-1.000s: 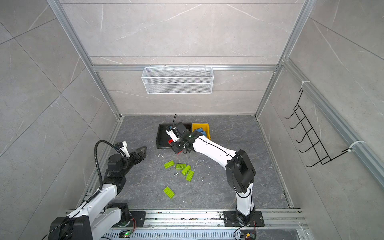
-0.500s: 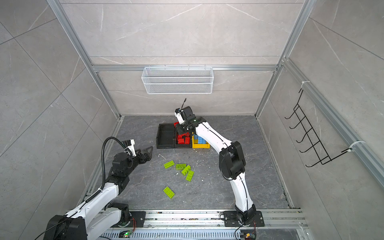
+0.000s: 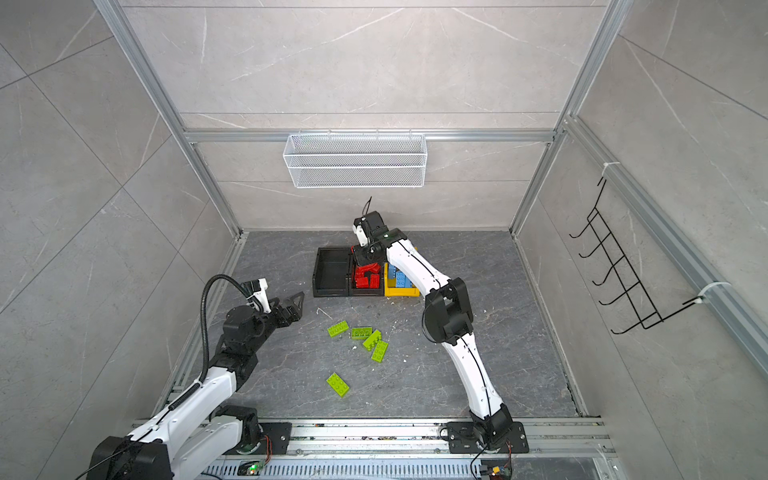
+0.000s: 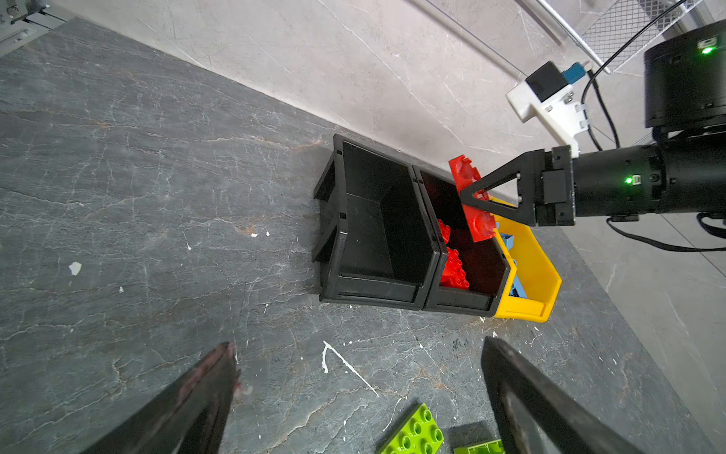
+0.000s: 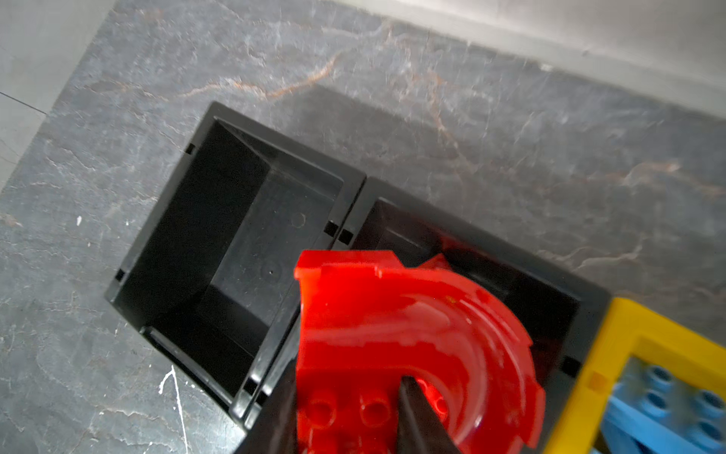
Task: Sort the legos into containers by color
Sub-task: 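Open the right gripper to drop the red arch into the black bin, then move the right gripper back down toward the lime-green bricks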
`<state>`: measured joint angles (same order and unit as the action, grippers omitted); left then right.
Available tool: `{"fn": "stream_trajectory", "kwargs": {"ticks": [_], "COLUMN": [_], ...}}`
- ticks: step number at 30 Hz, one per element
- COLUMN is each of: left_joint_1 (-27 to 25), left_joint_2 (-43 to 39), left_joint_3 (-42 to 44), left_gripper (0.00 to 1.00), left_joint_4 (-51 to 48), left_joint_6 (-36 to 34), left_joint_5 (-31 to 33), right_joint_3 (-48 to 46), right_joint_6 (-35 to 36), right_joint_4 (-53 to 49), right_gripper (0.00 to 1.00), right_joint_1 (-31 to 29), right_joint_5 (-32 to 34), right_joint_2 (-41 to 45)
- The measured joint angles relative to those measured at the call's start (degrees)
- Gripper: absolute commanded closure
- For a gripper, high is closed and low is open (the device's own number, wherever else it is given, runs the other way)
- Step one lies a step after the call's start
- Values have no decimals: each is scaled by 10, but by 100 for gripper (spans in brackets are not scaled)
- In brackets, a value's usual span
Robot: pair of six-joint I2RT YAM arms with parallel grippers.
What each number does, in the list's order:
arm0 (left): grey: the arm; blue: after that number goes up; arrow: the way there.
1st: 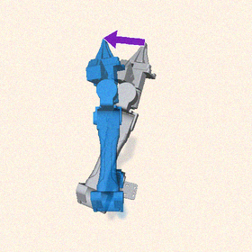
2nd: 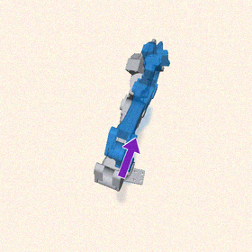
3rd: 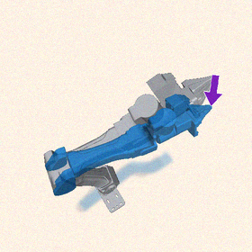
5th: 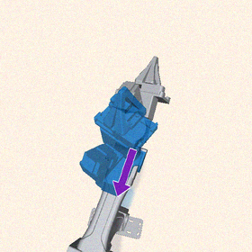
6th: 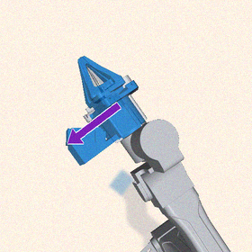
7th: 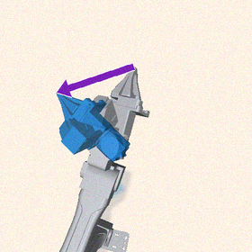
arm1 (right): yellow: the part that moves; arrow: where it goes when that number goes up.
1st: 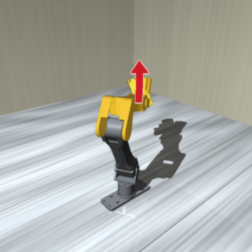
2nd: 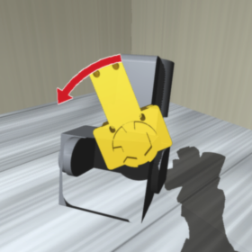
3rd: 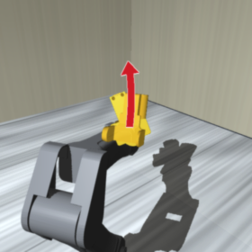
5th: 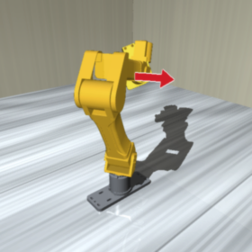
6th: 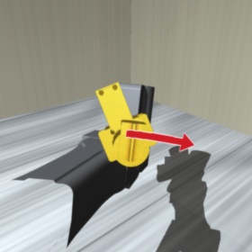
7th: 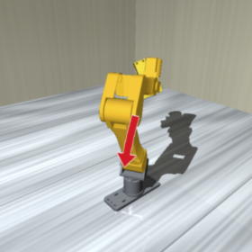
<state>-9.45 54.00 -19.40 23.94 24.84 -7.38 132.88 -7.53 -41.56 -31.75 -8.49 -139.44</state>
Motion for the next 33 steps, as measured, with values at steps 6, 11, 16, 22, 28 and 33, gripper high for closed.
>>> {"fn": "stream_trajectory", "kwargs": {"ticks": [6,11,16,22,28,33], "left_joint_1": [0,0,0,0,0,0], "left_joint_2": [-4,-6,-6,-6,-6,-8], "left_joint_3": [0,0,0,0,0,0], "left_gripper": [0,0,0,0,0,0], "left_joint_4": [-1,-4,-4,-4,-4,-4], "left_joint_6": [0,0,0,0,0,0], "left_joint_5": [10,13,13,13,14,19], "right_joint_3": [0,2,2,3,-104,-291], "right_joint_6": [-5,-6,-9,-10,-10,-4], "right_joint_4": [-13,-14,-17,-20,7,83], "right_gripper": [67,61,54,46,44,40], "right_joint_1": [0,0,0,0,0,-9], "right_joint_5": [-1,-1,1,1,6,8], "right_joint_2": [-13,-18,-24,-23,48,203]}}
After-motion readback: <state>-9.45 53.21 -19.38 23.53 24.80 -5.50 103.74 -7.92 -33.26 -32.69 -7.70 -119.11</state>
